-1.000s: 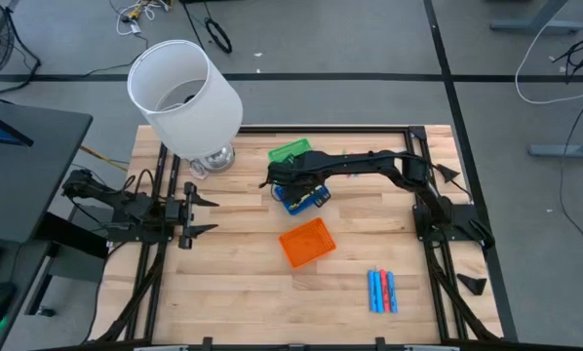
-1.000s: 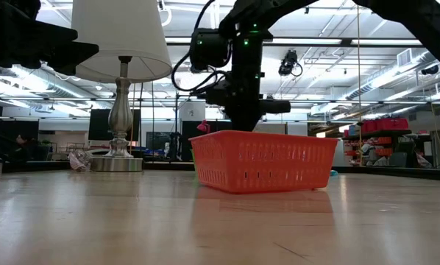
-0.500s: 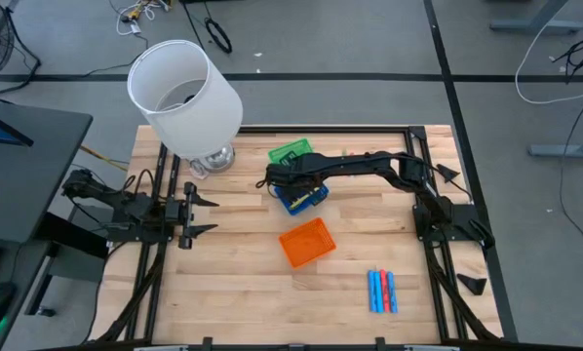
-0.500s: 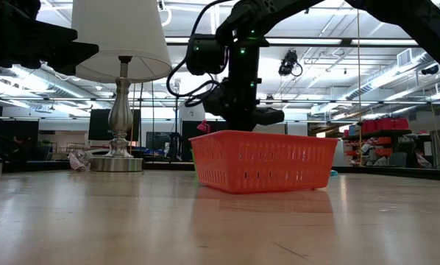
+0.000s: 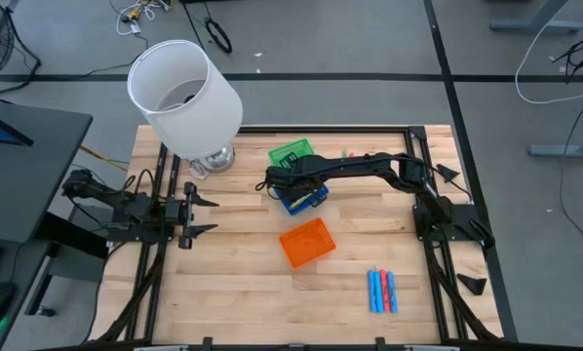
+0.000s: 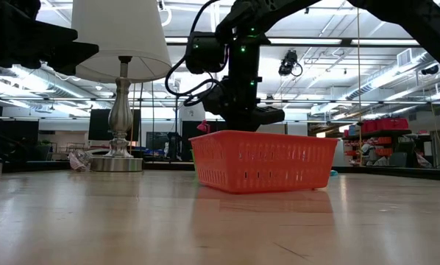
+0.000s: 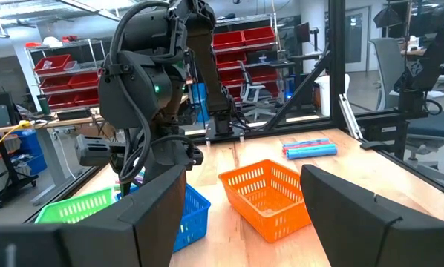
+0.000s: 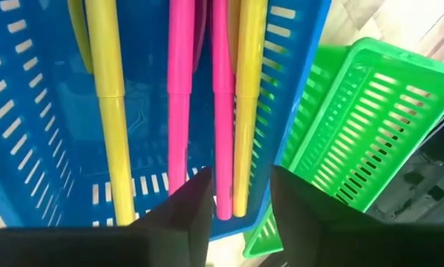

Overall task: Pick & Place Markers
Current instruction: Put the left blue highlighter pen into the green bin

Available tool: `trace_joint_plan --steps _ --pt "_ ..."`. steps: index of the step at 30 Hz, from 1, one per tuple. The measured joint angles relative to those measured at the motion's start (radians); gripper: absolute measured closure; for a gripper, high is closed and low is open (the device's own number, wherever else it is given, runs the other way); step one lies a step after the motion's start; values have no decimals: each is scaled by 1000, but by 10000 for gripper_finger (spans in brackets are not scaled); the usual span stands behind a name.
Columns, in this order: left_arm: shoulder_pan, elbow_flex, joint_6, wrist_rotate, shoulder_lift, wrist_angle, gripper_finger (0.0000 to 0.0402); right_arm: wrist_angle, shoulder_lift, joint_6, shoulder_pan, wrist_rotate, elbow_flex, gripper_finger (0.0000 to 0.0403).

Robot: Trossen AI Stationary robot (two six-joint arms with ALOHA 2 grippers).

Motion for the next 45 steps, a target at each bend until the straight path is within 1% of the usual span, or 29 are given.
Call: trace_joint_plan --steps 5,7,10,17,20,26,34,39,42,45 --pt "0 0 0 0 0 0 129 -6 -3 31 3 44 0 260" --pt "0 0 0 0 0 0 129 -17 -11 89 5 41 0 261" --pt "0 0 0 0 0 0 129 -41 -25 217 6 35 0 263" --pt "0 0 0 0 0 0 129 -63 -36 449 7 -101 0 266" --pt "0 0 0 0 0 0 129 -43 -39 548 7 -134 0 266" --pt "0 0 0 0 0 0 129 -15 -39 814 5 -138 0 266" --pt "0 0 0 0 0 0 129 -6 -39 1264 2 -143 0 266" --pt "0 0 0 0 0 0 129 21 -39 1472 5 -144 0 266" --pt "0 0 0 0 0 0 129 50 -39 1623 5 -201 0 266" --pt "0 0 0 0 0 0 129 82 -39 1720 5 -267 0 266"
